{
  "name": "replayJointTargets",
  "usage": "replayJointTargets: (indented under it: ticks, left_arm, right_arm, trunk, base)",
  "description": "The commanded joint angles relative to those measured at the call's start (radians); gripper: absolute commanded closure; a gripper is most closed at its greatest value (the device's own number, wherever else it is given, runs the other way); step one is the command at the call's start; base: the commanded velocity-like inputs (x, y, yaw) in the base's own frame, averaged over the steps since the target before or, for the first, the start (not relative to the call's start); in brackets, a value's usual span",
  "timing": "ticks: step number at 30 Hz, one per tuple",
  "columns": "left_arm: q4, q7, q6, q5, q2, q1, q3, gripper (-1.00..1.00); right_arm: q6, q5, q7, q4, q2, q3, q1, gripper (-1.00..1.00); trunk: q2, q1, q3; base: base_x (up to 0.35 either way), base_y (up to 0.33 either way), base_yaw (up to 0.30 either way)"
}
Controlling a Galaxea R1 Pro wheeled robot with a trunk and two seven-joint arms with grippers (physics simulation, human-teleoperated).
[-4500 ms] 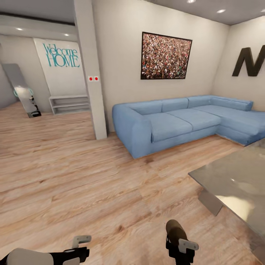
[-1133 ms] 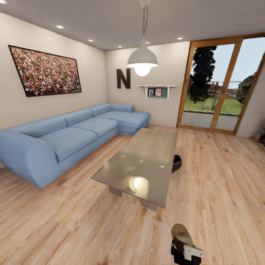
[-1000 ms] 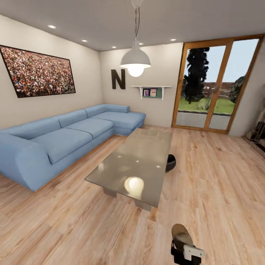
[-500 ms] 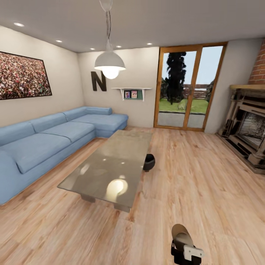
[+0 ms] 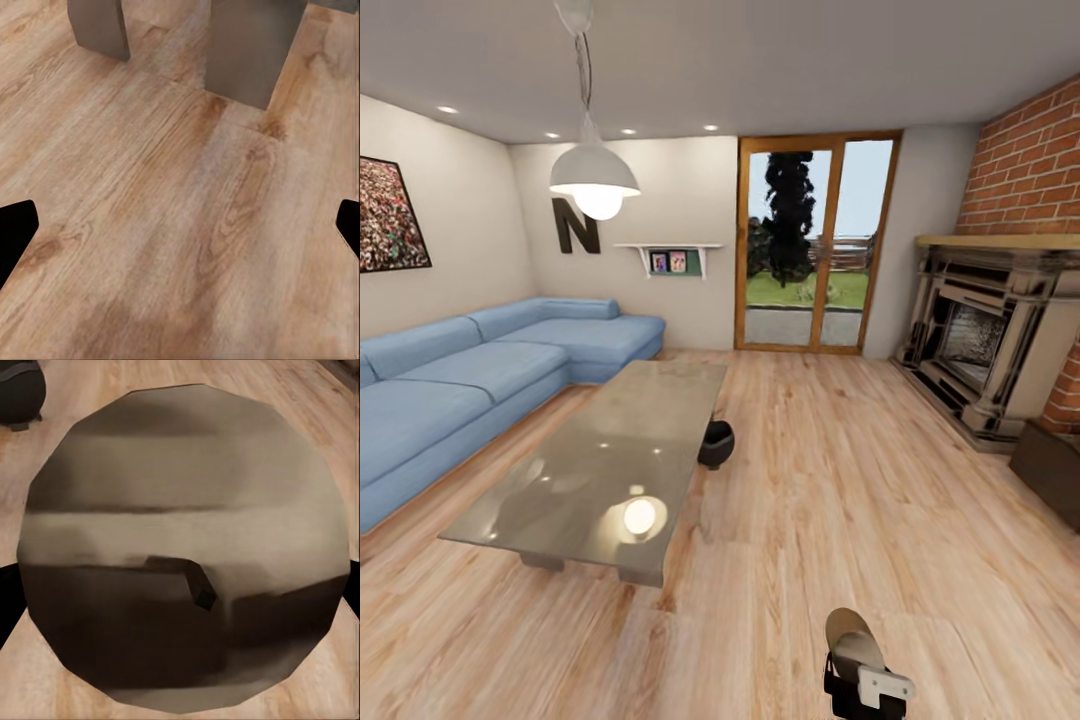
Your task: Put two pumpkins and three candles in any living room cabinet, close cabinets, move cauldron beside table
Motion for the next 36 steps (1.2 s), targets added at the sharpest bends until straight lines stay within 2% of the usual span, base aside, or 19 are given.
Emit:
replayJointTargets:
  ticks: [1,17,21,22,24,36]
  left_arm:
    - [-0.003,0.008,-0.004,0.000,0.000,-0.002,-0.008,-1.00]
    - [-0.003,0.008,-0.003,0.000,0.000,-0.002,-0.008,-1.00]
    - [-0.003,0.008,-0.003,0.000,0.000,-0.002,-0.008,-1.00]
    - [-0.004,0.008,-0.003,0.000,0.000,-0.002,-0.008,-1.00]
    - [-0.004,0.008,-0.003,0.000,0.000,-0.002,-0.008,-1.00]
    - [-0.003,0.008,-0.003,0.000,0.000,-0.002,-0.008,-1.00]
  right_arm:
    - [0.000,0.000,-0.007,-0.001,0.000,0.011,-0.001,1.00]
    - [0.003,0.001,-0.007,-0.001,0.000,0.012,-0.001,1.00]
    - [0.004,0.001,-0.007,-0.001,0.001,0.014,-0.001,1.00]
    - [0.004,0.000,-0.008,-0.002,0.017,0.013,-0.001,1.00]
    - [0.004,0.000,-0.009,-0.001,0.025,0.012,-0.001,1.00]
    - [0.005,-0.005,-0.013,-0.004,0.025,0.004,-0.001,1.00]
  trunk:
    - [-0.001,0.000,0.000]
    - [-0.001,0.000,0.016]
    - [-0.001,0.000,0.018]
    - [-0.001,0.000,0.018]
    - [-0.001,0.000,0.018]
    - [-0.001,0.000,0.005]
  base:
    - [0.000,-0.013,-0.246]
    - [0.000,-0.001,-0.244]
    - [0.000,0.000,-0.088]
    - [0.000,0.000,-0.009]
    - [0.000,0.000,-0.007]
    - [0.000,0.000,-0.133]
